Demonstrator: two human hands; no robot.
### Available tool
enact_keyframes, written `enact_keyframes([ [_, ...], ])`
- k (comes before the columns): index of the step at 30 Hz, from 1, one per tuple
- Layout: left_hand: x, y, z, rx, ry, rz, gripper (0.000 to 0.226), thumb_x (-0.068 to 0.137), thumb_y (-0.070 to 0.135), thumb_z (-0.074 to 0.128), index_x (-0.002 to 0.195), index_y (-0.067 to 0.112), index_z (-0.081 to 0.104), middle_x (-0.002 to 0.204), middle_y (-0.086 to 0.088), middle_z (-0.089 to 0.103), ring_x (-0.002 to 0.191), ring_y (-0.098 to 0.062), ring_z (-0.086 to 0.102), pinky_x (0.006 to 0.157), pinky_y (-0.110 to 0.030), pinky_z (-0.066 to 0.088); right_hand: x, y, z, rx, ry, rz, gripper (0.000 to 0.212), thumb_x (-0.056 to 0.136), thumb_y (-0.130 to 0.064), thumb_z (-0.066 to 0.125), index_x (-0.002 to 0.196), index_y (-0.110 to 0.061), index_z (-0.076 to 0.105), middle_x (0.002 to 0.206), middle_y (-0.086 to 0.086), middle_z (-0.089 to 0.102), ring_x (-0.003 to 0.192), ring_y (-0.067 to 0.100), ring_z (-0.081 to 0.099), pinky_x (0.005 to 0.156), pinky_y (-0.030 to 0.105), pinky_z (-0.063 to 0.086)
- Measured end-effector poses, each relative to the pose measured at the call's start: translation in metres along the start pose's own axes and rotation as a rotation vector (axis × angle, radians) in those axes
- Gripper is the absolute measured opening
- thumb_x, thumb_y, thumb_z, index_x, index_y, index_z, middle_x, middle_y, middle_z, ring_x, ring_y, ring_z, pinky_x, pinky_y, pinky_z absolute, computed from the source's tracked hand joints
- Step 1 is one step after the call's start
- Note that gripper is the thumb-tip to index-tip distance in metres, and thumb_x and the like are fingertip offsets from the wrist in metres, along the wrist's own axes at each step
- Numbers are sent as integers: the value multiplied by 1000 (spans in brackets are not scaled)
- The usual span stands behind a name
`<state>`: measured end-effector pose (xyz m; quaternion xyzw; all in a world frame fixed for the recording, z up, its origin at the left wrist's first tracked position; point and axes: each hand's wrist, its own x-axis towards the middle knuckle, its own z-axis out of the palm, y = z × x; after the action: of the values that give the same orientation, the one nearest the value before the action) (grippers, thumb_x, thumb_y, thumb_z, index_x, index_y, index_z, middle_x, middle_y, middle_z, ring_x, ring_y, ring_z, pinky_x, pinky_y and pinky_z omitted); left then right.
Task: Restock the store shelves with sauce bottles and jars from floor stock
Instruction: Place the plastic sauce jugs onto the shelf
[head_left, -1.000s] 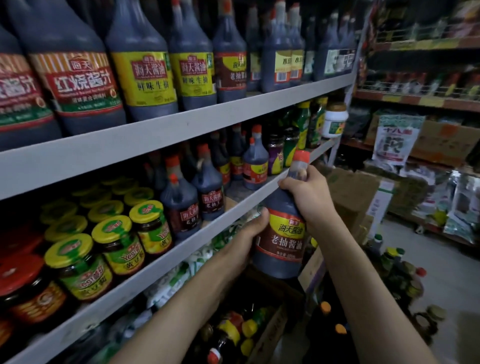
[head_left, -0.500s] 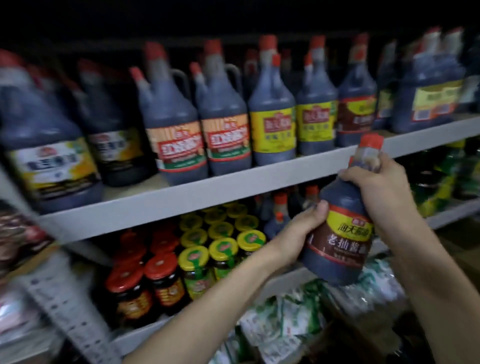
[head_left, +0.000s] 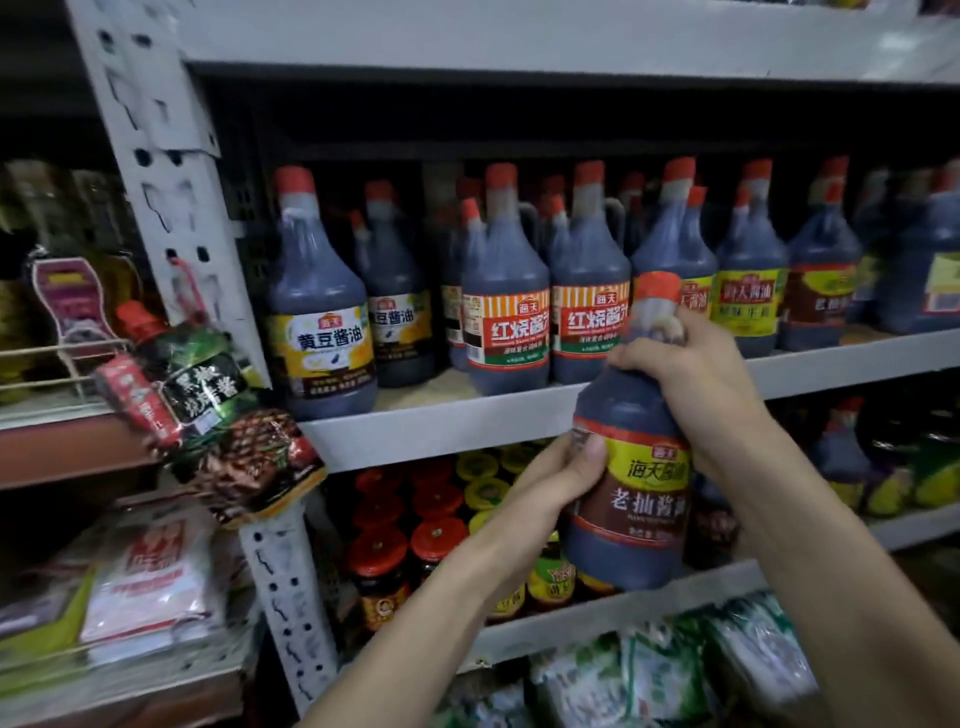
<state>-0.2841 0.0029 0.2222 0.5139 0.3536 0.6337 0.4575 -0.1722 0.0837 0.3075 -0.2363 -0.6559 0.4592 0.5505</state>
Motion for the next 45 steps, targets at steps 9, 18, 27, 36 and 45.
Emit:
enact_keyframes([
  [9,35,-25,38,-140,-32,24,44,79,45,72,113,17,71,111,-21,70,97,-35,70,78,-37,56,5,10,-45,1,134,79,14,82,-9,72,83,-15,60,78,4,67,75,20,64,74,38,51],
  [18,114,-76,125,-315,-123,-142,44,85,35,63,115,3,67,111,-25,69,92,-36,71,71,-38,58,5,38,-177,80,118,185,41,88,-29,70,124,-14,59,104,1,75,90,17,73,70,26,57],
  [27,202,-116,194,-215,-78,-230,45,84,40,61,112,6,69,111,-22,70,93,-35,70,76,-41,58,31,87,-271,144,269,160,39,91,-25,66,129,-17,61,97,-5,76,86,10,73,62,16,53],
  [36,255,-133,211,-133,-47,-157,35,83,39,65,102,11,76,105,-16,73,91,-31,72,71,-35,58,72,103,-308,156,233,123,33,95,-22,61,128,-19,61,106,-1,75,96,13,72,76,24,57],
  [45,285,-103,233,191,-57,302,59,80,38,73,129,12,53,115,-4,70,106,-19,68,88,-31,54,85,87,-332,0,40,-114,75,91,-27,68,152,-33,26,137,-7,58,121,8,59,95,30,52],
])
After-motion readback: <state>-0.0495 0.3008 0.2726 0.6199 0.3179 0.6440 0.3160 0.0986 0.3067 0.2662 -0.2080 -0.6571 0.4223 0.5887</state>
